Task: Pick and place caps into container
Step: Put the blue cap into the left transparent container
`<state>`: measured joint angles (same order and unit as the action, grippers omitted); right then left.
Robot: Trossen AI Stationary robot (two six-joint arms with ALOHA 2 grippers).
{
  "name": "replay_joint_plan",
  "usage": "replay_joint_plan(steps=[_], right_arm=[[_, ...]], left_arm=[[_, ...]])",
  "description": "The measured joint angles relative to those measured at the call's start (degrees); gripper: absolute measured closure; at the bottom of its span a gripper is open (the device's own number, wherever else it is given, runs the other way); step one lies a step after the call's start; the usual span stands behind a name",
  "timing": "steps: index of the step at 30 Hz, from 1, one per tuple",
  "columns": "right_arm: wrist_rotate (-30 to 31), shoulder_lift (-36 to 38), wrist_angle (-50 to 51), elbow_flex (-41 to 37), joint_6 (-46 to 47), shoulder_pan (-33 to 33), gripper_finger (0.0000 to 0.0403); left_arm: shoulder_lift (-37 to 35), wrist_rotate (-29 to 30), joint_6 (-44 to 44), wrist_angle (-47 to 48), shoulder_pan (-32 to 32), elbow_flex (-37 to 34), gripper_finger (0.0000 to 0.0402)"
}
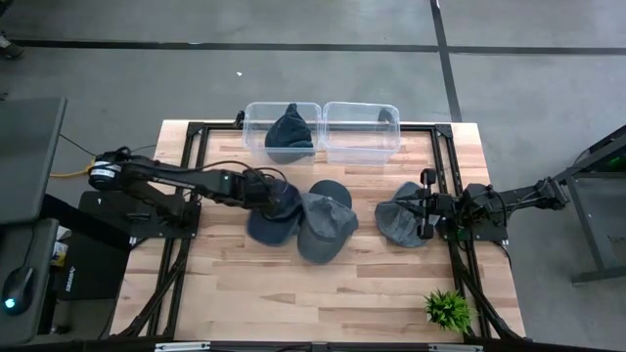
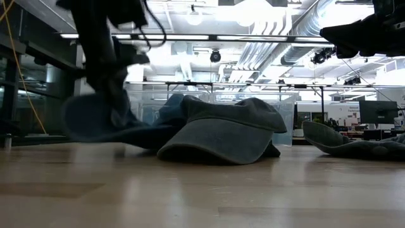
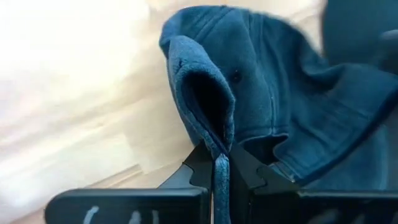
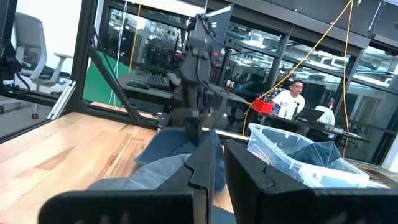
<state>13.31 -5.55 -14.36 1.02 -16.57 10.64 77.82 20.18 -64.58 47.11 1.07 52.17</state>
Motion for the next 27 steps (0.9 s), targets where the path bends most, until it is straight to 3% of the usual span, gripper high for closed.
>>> replay_joint_plan(steps=[5, 15, 27], right_arm=[[0.0, 0.0, 0.0, 0.0, 0.0, 0.0, 0.037], [0.0, 0.0, 0.0, 0.0, 0.0, 0.0, 0.037], [0.0, 0.0, 0.0, 0.0, 0.0, 0.0, 0.0371]], left_arm=[[0.0, 5.5, 3.3, 12.4, 3.1, 10.4, 0.0391], [0.0, 17.0, 15.3, 21.1, 7.7, 23.8, 0.0391], [0.4, 29.6, 35.7, 19.5, 7.7, 27.0, 0.0391]])
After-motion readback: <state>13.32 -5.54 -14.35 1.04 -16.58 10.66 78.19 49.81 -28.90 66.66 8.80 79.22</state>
